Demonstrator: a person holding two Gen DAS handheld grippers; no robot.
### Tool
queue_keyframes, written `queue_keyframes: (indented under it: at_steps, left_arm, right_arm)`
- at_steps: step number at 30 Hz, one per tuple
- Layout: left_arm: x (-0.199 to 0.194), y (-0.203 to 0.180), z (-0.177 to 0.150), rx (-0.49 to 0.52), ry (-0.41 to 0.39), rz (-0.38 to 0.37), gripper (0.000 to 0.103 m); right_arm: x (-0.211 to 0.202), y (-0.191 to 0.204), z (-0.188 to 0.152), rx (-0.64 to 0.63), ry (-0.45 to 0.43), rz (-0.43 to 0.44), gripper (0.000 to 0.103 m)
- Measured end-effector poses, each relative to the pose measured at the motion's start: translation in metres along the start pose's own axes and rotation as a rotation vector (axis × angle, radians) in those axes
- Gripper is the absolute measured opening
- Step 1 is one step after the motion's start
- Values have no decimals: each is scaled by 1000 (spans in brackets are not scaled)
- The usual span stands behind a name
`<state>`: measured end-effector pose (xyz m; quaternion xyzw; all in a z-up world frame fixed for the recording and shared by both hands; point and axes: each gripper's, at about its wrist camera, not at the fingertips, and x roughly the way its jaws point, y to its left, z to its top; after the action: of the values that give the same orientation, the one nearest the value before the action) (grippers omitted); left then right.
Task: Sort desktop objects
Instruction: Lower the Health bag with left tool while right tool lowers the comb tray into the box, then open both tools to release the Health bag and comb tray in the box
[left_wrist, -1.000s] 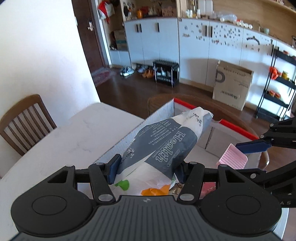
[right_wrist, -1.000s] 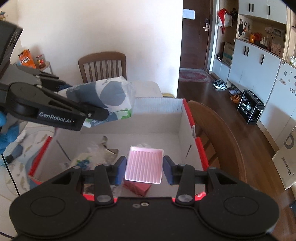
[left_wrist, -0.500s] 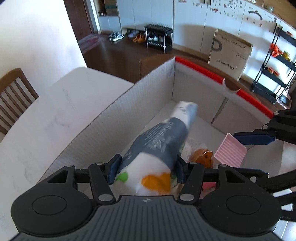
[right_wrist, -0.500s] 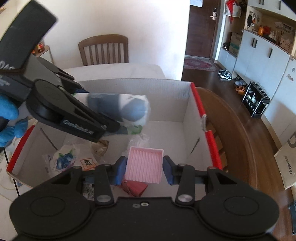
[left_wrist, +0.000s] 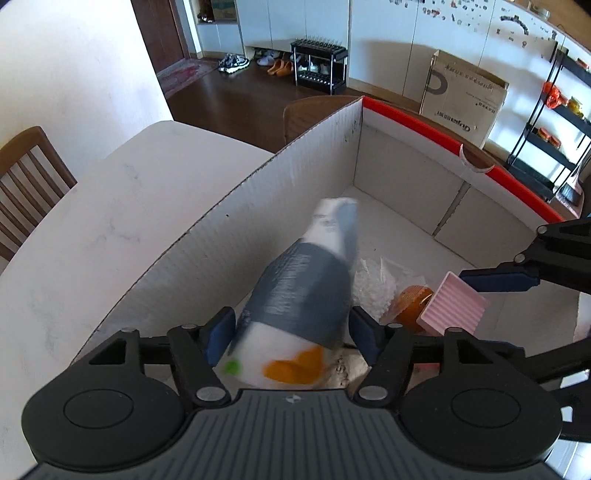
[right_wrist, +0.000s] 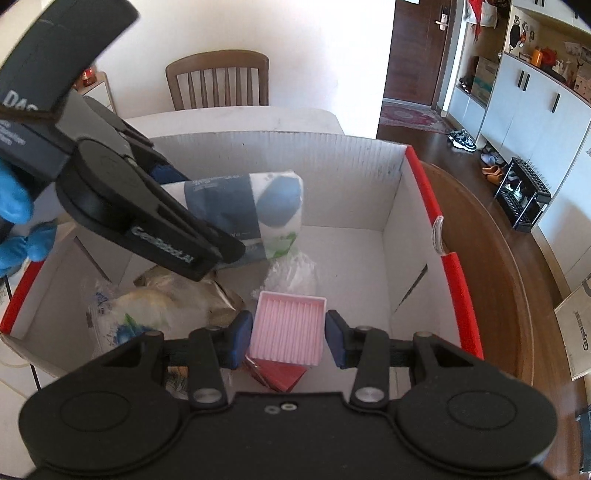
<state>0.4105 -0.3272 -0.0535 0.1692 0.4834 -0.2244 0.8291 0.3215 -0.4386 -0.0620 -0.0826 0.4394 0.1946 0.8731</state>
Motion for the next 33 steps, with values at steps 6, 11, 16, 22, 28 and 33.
queue_keyframes:
  at_steps: [6,11,16,22,28,33]
  left_arm:
    - [-11,3,-6,-25,-34,-14,73]
    - [-25,4,-12,-48,-70,-26,74]
    - [-45,3,-21,-98,-131,-43,74]
    - [-74,0,-37,-138,-208,-42,74]
    - [-104,5,-64,-209,-273,-28,74]
    - [-124,13,-90,-256,-301,-13,74]
  right_arm:
    - [5,-1,-3,-9,16,-6,42]
    - [3,-4,-4,-5,11,-10,46]
    - [-7,-6,-4,-2,-9,3,53]
    - [-26,3,-2,-49,-47,18,58]
    - [-47,16,1,-69,-96,48,64]
    - [-62,33,3,-88,-123,70,69]
